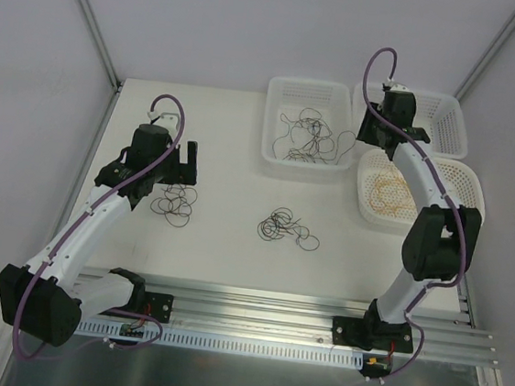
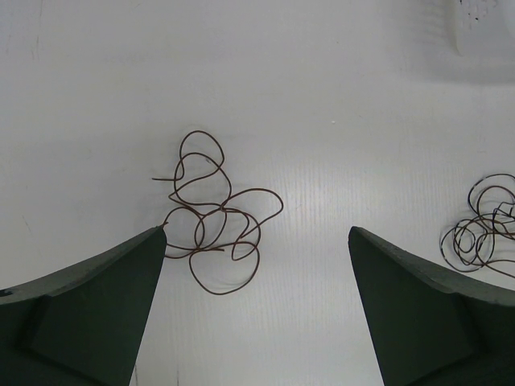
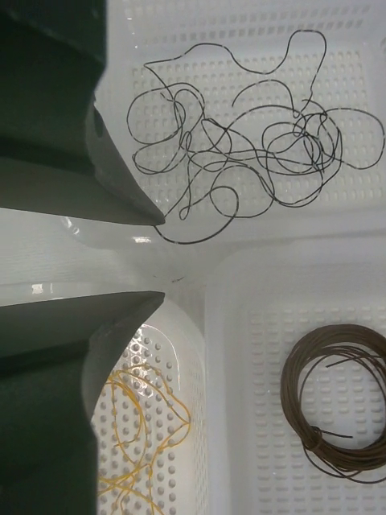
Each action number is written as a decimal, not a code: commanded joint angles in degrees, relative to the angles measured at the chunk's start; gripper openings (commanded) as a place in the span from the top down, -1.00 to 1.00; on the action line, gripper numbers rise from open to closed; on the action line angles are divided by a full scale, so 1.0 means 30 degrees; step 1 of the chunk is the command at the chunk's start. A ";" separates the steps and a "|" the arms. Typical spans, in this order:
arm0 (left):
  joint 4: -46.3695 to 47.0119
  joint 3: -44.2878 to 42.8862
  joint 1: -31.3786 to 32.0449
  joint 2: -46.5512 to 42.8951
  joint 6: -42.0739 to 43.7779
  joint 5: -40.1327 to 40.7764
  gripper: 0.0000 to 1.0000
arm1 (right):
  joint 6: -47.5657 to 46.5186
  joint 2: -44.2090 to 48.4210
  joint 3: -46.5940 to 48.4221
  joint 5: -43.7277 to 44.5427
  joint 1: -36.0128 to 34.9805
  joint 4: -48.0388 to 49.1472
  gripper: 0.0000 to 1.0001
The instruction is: Untangle the cables
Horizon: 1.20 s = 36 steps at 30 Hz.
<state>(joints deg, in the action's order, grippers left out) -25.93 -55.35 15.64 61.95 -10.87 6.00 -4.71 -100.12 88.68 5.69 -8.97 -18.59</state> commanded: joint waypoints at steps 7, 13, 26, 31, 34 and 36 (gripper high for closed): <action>0.0295 0.0052 -0.0174 0.0120 0.0255 -0.0301 -0.97 | 0.1189 -0.2162 0.0437 -0.3214 0.0852 0.1127 0.24; 0.0295 0.0052 -0.0174 0.0179 0.0255 -0.0301 -0.97 | 0.1160 -0.2575 0.0497 -0.4181 0.0823 0.1626 0.36; 0.0295 0.0023 -0.0174 0.0179 0.0285 -0.0359 -0.97 | 0.0692 -0.1696 0.0145 -0.5559 0.0356 0.2182 0.99; 0.0324 0.0023 -0.0145 0.0237 0.0284 -0.0388 -0.97 | 0.0136 -0.2630 0.0788 -0.6993 -0.0581 0.2066 0.99; 0.0295 0.0023 -0.0174 0.0238 0.0285 -0.0389 -0.97 | -0.0099 -0.3800 0.1462 -0.7551 -0.1431 0.1831 0.99; 0.0295 0.0023 -0.0145 0.0267 0.0285 -0.0418 -0.97 | -0.0304 -0.4418 0.2019 -0.7873 -0.2160 0.1482 0.99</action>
<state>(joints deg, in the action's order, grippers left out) -25.93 -55.35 15.64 62.63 -10.87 6.00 -3.70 -110.45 91.24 -13.93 -12.32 -14.22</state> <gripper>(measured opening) 0.985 0.012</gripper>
